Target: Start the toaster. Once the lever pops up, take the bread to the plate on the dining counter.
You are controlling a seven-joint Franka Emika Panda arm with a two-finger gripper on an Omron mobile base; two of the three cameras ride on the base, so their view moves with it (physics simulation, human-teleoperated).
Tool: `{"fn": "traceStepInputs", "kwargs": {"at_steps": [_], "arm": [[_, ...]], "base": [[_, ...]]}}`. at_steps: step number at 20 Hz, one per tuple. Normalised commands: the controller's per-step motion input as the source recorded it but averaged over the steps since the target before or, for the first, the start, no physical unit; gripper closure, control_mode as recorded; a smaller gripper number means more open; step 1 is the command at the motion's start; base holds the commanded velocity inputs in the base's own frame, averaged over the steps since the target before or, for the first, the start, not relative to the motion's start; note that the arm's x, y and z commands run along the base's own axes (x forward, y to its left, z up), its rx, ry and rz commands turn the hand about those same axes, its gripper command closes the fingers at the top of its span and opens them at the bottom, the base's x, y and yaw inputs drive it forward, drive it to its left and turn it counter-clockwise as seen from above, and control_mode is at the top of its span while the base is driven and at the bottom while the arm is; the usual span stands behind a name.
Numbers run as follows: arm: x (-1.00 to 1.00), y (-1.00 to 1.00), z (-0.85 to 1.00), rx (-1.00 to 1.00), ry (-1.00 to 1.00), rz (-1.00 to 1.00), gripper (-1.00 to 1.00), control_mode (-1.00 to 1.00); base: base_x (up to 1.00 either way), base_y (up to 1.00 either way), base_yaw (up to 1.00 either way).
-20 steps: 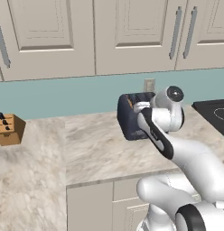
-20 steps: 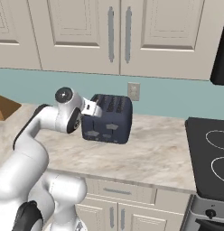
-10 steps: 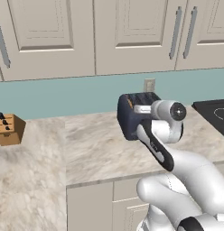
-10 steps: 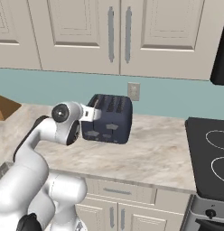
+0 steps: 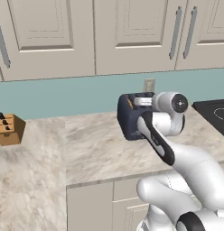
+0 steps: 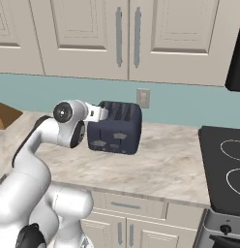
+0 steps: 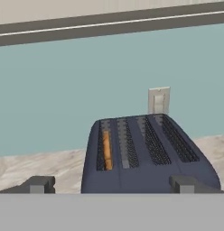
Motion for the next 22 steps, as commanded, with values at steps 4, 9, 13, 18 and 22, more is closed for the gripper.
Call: {"fn": "traceStepInputs", "kwargs": {"at_steps": [4, 9, 13, 18, 22], "arm": [[0.14, 0.00, 0.00, -0.03, 0.00, 0.00, -1.00, -1.00], [0.21, 0.01, -0.03, -0.07, 0.00, 0.02, -1.00, -1.00], [0.07, 0.02, 0.00, -0.09, 0.00, 0.01, -1.00, -1.00], [0.00, 0.00, -0.09, -0.09, 0.00, 0.10, -1.00, -1.00], [0.02, 0.05, -0.15, -0.01, 0.00, 0.05, -1.00, -1.00]], "base": [[0.00, 0.00, 0.00], [0.00, 0.00, 0.00], [0.00, 0.00, 0.00], [0.00, 0.00, 0.00], [0.00, 0.00, 0.00]]}}
